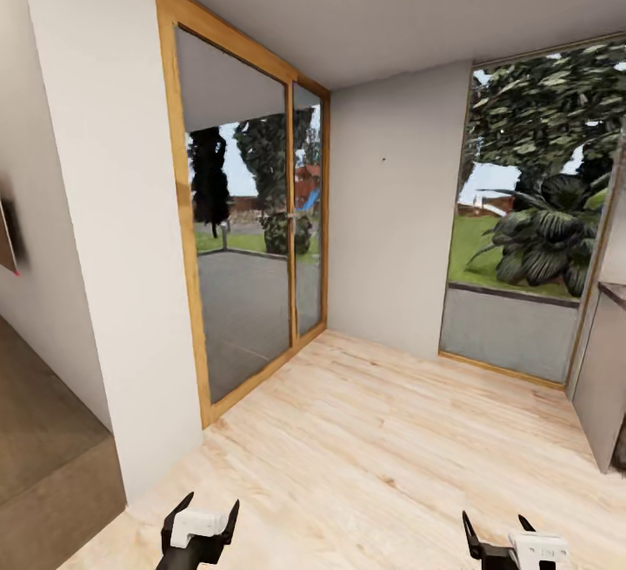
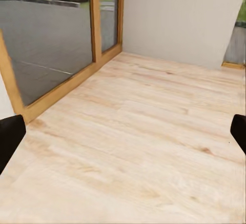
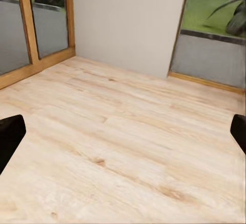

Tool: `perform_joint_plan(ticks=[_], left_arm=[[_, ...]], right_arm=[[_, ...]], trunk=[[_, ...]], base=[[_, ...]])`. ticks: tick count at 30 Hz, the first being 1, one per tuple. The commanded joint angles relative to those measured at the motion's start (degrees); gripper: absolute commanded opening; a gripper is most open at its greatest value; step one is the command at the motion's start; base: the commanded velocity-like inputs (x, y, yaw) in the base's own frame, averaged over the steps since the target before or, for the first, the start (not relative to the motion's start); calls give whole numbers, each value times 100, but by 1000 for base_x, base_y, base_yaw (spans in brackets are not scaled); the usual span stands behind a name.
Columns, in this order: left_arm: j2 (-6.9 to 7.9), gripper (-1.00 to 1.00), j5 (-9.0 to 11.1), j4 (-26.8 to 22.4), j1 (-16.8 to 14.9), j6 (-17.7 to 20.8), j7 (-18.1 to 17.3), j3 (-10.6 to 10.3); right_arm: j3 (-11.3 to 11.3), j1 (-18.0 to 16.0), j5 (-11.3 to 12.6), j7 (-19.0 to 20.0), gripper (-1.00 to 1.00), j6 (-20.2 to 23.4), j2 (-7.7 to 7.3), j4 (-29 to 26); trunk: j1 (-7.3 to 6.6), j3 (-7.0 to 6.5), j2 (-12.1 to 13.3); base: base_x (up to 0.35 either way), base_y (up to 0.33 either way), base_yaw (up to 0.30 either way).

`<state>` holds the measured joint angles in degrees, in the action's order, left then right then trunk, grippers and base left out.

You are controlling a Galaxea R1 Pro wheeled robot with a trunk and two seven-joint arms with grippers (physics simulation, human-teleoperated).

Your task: Put the three can of soda from the living room inside the tash can in the kitchen.

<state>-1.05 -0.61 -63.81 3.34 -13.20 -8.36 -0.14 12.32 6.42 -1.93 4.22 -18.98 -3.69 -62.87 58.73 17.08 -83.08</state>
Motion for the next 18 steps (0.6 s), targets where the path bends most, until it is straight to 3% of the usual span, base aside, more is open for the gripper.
perform_joint_plan(ticks=[1, 18], left_arm=[[0, 100, 0, 0, 0, 0, 0, 0], [0, 100, 0, 0, 0, 2, -2, -4]], right_arm=[[0, 0, 0, 0, 100, 0, 0, 0], [-2, 0, 0, 0, 100, 0, 0, 27]], trunk=[[0, -8, 0], [0, -131, 0]], base=[[0, -281, -185], [0, -282, -185]])
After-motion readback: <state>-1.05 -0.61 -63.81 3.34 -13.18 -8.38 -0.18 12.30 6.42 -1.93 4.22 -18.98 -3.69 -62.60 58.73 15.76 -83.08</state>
